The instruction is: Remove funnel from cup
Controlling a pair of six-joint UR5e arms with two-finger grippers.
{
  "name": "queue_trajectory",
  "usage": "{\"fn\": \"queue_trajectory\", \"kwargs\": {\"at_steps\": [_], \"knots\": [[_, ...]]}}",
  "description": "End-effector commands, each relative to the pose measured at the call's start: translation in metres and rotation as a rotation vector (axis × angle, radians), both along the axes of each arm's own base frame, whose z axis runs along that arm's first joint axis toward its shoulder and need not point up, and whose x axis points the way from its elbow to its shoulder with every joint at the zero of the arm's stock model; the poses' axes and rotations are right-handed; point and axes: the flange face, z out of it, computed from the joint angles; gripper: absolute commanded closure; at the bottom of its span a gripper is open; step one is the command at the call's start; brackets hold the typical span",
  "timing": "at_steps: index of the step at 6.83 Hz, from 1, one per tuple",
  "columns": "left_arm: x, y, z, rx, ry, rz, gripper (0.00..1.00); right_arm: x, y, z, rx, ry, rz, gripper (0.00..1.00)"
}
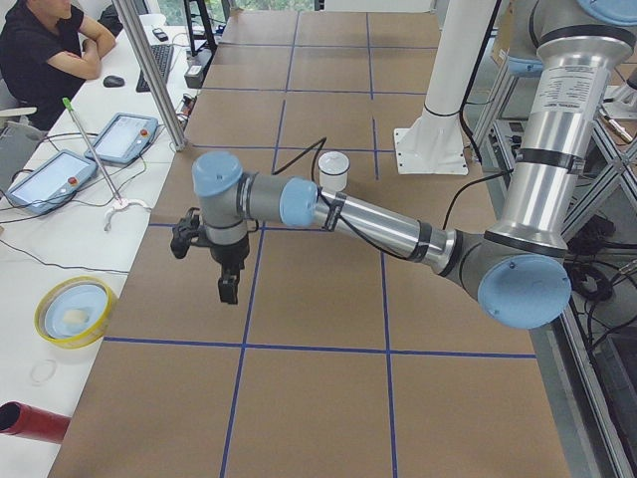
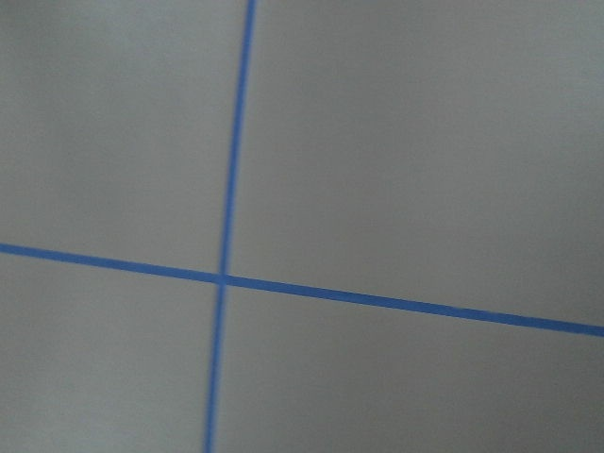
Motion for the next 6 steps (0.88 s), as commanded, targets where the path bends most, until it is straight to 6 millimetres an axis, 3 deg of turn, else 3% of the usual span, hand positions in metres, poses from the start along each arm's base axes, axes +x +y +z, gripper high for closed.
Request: {"fn": "queue_trajectory", "kwargs": {"at_steps": [1, 2, 3, 6], "knots": [[-0.017, 0.003, 0.039, 0.013, 0.035, 0.014, 0.0, 0.0, 0.0, 0.0, -0.001, 0.0, 0.0, 0.0], [-0.016, 0.001, 0.028, 0.023, 0.036, 0.004, 0.0, 0.0, 0.0, 0.0, 0.001, 0.0, 0.0, 0.0], [-0.016, 0.003, 0.031, 0.012, 0.038, -0.003, 0.0, 0.0, 0.0, 0.0, -0.001, 0.0, 0.0, 0.0], [-0.01, 0.046, 0.061, -0.042, 0.085, -0.003, 0.0, 0.0, 0.0, 0.0, -0.001, 0.0, 0.0, 0.0]]}}
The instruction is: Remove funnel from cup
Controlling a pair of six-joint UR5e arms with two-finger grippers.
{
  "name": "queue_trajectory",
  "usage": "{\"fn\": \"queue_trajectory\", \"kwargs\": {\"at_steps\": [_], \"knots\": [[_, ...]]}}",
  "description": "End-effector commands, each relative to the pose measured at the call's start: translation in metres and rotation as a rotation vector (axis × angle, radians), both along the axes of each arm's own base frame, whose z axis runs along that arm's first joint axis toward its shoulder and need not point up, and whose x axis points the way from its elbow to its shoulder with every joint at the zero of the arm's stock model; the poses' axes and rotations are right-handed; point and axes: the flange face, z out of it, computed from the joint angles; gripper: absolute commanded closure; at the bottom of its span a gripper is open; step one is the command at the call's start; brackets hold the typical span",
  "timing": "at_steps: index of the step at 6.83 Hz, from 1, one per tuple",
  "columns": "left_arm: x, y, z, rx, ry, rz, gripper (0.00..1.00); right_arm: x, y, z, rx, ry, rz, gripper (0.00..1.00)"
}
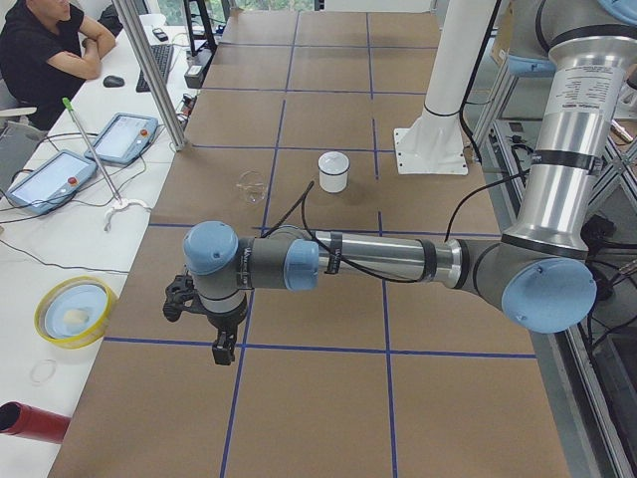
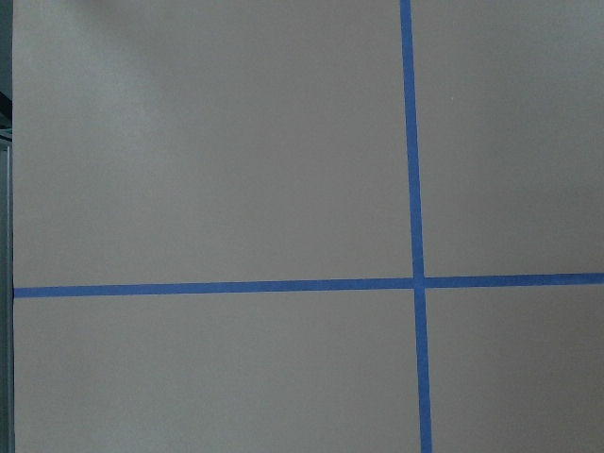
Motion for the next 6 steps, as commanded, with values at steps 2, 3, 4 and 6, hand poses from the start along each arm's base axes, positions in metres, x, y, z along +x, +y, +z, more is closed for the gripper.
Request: {"fn": "queue_trajectory", "kwargs": {"at_steps": [2, 3, 4, 6], "knots": [[0.011, 0.042, 0.017, -0.02, 0.101, 0.004, 0.0, 0.0, 0.0, 0.0, -0.001, 0.0, 0.0, 0.0], [0.013, 0.046, 0.024, -0.027, 0.094, 0.006, 0.0, 0.0, 0.0, 0.0, -0.001, 0.0, 0.0, 0.0], [0.011, 0.047, 0.028, -0.028, 0.064, 0.004, 0.0, 0.0, 0.0, 0.0, -0.001, 0.0, 0.0, 0.0], [0.007, 0.048, 0.028, -0.043, 0.006, 0.008, 0.0, 0.0, 0.0, 0.0, 0.001, 0.0, 0.0, 0.0]]}}
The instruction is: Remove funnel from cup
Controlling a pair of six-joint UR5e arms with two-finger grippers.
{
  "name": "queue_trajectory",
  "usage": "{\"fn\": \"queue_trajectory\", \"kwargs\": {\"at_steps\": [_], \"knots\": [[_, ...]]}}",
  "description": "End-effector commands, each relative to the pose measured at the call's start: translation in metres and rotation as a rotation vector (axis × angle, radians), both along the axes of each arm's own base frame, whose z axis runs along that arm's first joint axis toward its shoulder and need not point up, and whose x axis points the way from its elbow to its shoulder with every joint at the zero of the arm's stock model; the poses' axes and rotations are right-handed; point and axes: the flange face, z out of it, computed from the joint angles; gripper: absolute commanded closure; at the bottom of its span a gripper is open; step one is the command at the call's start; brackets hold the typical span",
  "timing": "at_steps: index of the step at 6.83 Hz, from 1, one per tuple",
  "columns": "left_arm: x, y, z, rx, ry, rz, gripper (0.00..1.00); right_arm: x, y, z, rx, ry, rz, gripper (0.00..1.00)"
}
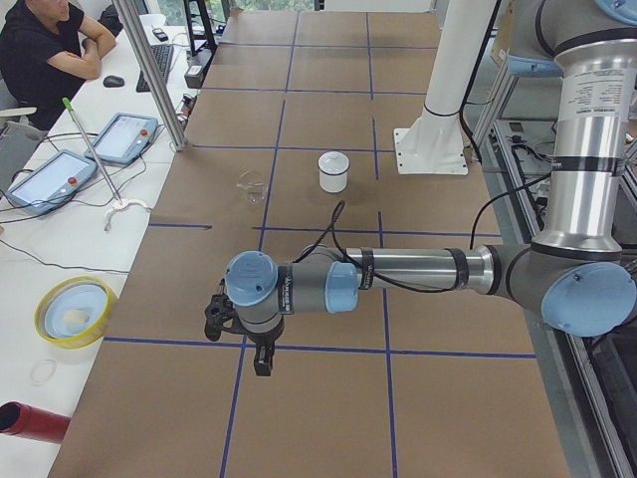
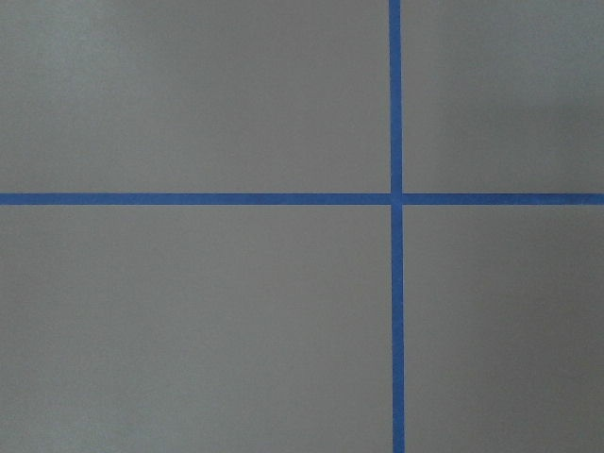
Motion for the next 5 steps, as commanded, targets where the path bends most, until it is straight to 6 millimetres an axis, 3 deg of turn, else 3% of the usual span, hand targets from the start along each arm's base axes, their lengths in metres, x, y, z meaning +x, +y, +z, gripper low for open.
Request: {"fn": "queue_trajectory", "kwargs": {"at_steps": [1, 5], "knots": [[-0.001, 0.0003, -0.0055, -0.008, -0.018, 0.006, 0.0, 0.0, -0.0001, -0.0007, 0.001, 0.0, 0.0, 0.0], [-0.0004, -0.0045, -0.0055, 0.002, -0.016, 0.008, 0.0, 0.0, 0.0, 0.0001, 0.0, 0.0, 0.0, 0.0]]}}
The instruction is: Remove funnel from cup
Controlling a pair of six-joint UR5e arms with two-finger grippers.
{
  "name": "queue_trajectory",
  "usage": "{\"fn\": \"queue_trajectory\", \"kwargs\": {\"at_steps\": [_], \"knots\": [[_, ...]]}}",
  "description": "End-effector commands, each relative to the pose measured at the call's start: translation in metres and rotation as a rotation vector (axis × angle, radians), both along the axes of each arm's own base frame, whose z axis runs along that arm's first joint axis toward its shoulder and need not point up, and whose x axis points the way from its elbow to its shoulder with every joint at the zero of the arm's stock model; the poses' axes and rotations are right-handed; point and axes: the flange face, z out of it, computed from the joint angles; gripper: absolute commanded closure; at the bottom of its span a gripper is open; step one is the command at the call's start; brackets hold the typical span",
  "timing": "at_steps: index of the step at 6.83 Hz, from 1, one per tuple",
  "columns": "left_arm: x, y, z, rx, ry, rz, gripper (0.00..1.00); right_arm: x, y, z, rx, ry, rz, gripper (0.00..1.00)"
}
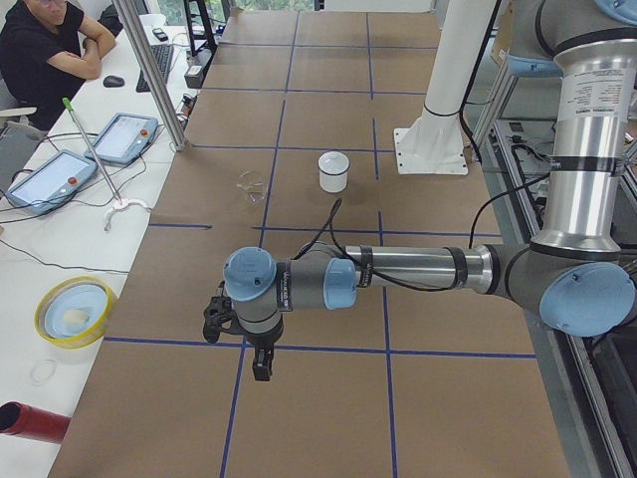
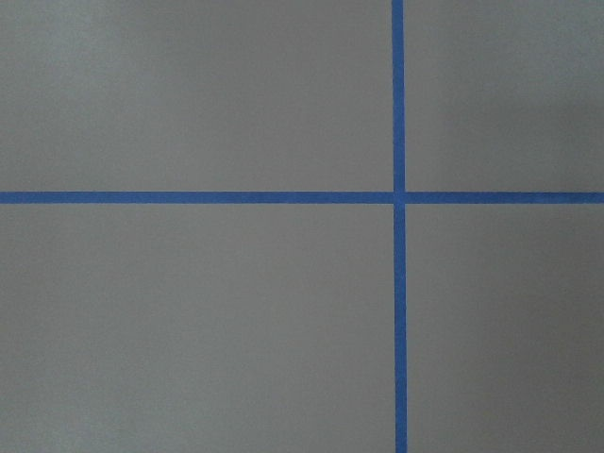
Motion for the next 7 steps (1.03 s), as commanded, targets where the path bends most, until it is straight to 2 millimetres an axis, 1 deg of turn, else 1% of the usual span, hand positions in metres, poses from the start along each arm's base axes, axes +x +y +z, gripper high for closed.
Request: {"fn": "queue_trajectory", "kwargs": {"at_steps": [1, 7], "knots": [[0.0003, -0.0024, -0.0021, 0.005, -0.001, 0.001, 0.0, 0.0, 0.0, -0.0002, 0.0, 0.0, 0.0, 0.0], [0.0009, -0.0019, -0.0011, -0.004, -0.002, 0.003, 0.0, 0.0, 0.0, -0.0002, 0.0, 0.0, 0.0, 0.0]]}}
